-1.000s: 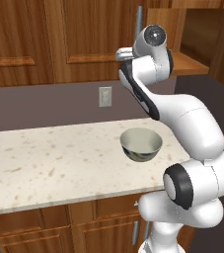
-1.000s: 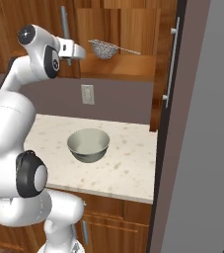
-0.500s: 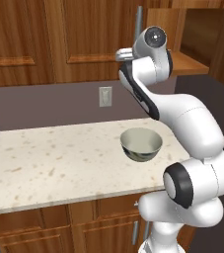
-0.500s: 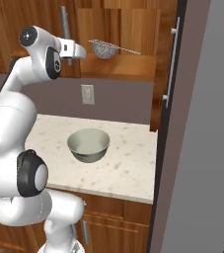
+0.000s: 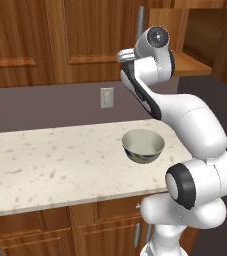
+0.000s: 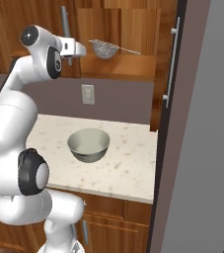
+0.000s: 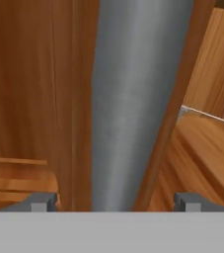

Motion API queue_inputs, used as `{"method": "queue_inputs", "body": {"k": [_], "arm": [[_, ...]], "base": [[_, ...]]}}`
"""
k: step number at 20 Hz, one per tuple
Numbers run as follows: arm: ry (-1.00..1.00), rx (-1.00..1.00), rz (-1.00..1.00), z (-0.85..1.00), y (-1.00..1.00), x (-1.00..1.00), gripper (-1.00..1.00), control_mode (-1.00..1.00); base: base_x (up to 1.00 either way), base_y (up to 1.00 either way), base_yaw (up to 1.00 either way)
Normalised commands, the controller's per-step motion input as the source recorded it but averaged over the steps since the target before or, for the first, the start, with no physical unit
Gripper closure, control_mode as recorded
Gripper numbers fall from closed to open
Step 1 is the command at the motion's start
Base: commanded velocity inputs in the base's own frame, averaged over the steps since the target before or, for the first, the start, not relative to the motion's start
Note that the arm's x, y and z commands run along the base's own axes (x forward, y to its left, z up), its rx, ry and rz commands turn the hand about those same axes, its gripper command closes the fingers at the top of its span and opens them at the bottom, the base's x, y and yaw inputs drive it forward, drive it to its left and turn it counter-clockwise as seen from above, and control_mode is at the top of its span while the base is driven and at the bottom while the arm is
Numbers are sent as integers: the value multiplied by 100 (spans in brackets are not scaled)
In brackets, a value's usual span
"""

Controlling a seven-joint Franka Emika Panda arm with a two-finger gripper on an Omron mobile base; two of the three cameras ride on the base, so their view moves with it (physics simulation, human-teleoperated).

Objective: Open the cabinet and setup a tea strainer by placing it in the bowl upright.

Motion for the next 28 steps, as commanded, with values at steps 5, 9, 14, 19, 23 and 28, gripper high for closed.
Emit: {"method": "queue_inputs", "body": {"k": [5,9,14,19,23,28], "arm": [[0,0,0,0,0,40,100,-100],[0,0,1,0,0,34,100,-100],[0,0,4,0,0,35,100,-100],[0,1,2,-4,-29,25,100,-100],[-8,7,0,-11,-62,22,100,-100],[-11,10,0,-9,-33,17,100,-100]], "base": [[0,0,0],[0,0,0],[0,0,0],[0,0,0],[0,0,0],[0,0,0]]}}
